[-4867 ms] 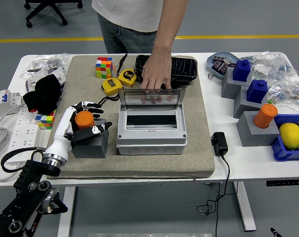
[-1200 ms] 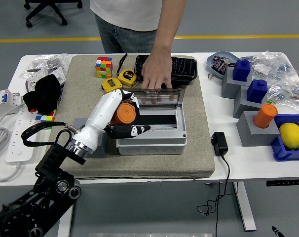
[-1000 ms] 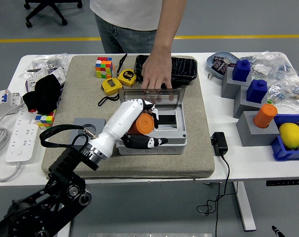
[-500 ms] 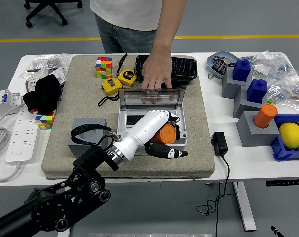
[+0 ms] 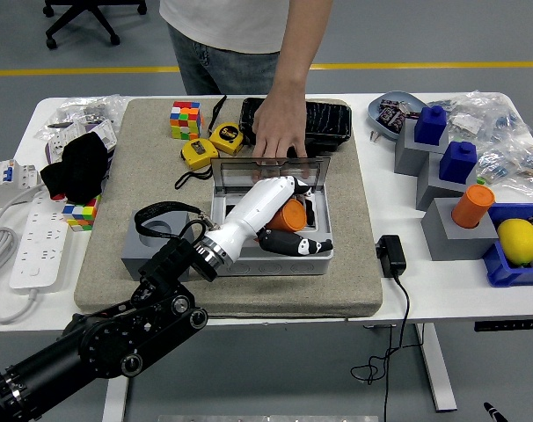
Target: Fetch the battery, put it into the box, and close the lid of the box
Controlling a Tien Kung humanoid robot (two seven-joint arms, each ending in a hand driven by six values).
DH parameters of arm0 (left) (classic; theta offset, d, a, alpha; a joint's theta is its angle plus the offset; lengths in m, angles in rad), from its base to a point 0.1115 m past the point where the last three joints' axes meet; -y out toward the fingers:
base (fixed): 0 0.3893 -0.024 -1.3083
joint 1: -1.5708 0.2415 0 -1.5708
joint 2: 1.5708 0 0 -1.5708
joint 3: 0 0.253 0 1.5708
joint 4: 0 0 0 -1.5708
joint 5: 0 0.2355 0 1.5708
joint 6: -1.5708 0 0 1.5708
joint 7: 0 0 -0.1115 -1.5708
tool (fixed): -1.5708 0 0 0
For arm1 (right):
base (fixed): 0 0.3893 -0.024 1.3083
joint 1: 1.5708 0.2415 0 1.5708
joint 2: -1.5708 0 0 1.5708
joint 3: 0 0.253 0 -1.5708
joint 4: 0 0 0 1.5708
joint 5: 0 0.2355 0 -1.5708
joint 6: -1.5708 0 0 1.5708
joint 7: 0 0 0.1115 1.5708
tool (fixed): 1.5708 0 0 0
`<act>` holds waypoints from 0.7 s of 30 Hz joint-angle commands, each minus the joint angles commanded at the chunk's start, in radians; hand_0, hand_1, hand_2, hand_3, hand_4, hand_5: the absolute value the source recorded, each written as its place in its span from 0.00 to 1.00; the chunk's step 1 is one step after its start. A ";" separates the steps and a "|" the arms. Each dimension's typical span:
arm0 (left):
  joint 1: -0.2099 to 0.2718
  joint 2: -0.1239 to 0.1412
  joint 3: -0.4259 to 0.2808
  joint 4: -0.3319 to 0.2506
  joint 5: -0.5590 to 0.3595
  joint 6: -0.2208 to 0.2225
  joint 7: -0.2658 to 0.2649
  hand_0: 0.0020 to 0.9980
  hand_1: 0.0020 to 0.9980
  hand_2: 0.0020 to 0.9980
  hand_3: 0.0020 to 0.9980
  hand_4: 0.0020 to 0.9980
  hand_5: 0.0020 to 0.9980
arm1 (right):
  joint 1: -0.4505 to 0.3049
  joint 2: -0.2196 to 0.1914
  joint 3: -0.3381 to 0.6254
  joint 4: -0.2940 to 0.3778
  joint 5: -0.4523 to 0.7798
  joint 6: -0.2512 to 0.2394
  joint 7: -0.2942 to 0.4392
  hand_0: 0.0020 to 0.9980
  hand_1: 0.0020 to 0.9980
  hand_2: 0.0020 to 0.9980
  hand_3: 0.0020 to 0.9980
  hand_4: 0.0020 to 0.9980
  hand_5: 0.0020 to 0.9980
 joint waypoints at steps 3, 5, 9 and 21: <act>-0.010 -0.009 -0.001 0.025 0.001 0.007 -0.005 0.05 0.00 0.01 0.00 0.97 0.23 | 0.000 -0.001 0.002 0.000 -0.003 0.000 -0.002 0.81 0.76 0.77 0.80 1.00 1.00; -0.019 -0.016 -0.001 0.046 0.006 0.013 -0.009 0.05 0.00 0.01 0.00 0.97 0.23 | 0.001 -0.001 0.001 0.000 -0.001 0.000 -0.001 0.81 0.76 0.77 0.80 1.00 1.00; -0.030 -0.021 -0.001 0.065 0.010 0.022 -0.017 0.05 0.00 0.01 0.00 0.98 0.25 | 0.002 0.000 -0.001 0.000 0.001 0.000 0.001 0.81 0.76 0.77 0.80 1.00 1.00; -0.054 -0.010 0.011 0.097 0.043 0.028 -0.022 0.06 0.00 0.01 0.00 0.97 0.27 | 0.001 -0.003 0.000 0.000 0.001 0.001 0.000 0.81 0.76 0.77 0.80 1.00 1.00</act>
